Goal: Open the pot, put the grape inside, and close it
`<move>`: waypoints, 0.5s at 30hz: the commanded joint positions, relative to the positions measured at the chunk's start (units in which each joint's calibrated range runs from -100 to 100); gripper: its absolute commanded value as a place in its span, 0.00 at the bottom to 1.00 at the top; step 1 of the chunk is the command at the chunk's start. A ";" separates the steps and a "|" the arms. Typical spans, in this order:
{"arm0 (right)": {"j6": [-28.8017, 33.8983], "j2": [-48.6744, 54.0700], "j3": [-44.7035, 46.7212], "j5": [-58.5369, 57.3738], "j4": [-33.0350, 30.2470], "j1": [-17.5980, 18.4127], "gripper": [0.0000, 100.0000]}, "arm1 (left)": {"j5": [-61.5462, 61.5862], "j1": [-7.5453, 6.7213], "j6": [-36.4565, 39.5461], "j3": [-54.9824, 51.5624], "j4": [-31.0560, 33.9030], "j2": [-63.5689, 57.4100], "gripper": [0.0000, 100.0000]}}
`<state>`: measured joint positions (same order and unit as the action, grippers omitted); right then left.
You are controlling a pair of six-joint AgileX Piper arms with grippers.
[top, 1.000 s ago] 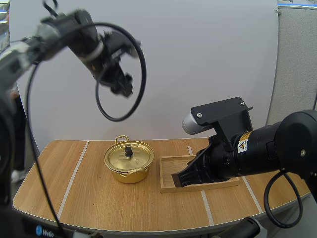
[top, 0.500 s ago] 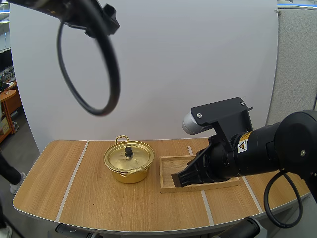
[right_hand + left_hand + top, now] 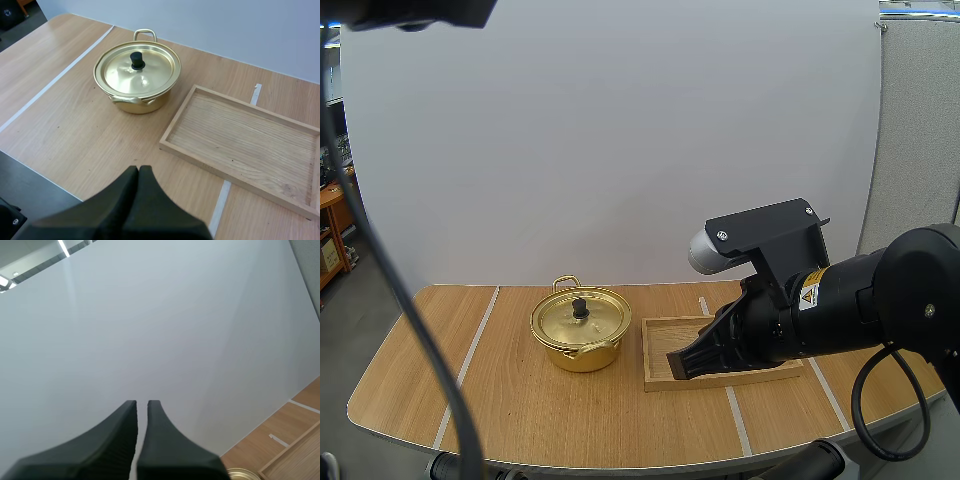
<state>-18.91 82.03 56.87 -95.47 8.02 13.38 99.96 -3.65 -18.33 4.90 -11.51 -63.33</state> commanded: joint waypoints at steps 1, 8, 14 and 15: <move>-0.42 3.22 0.16 1.83 -0.22 -0.25 0.00 | 0.04 -0.18 1.29 -7.34 -0.52 -10.52 0.00; -0.42 7.61 0.16 2.67 -0.12 -0.25 0.00 | 0.04 -0.18 7.80 -17.52 -0.52 -19.02 0.00; -0.42 12.71 0.16 7.05 -0.24 -0.53 0.00 | -11.95 -0.18 11.58 -27.04 -0.19 -26.80 0.00; -0.42 13.44 0.16 8.10 -0.36 -0.84 0.00 | -12.19 -0.18 11.69 -27.37 -0.19 -27.08 0.00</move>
<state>-18.91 87.63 56.87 -94.56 8.02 13.38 100.00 -3.65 -13.31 -9.83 -11.31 -80.11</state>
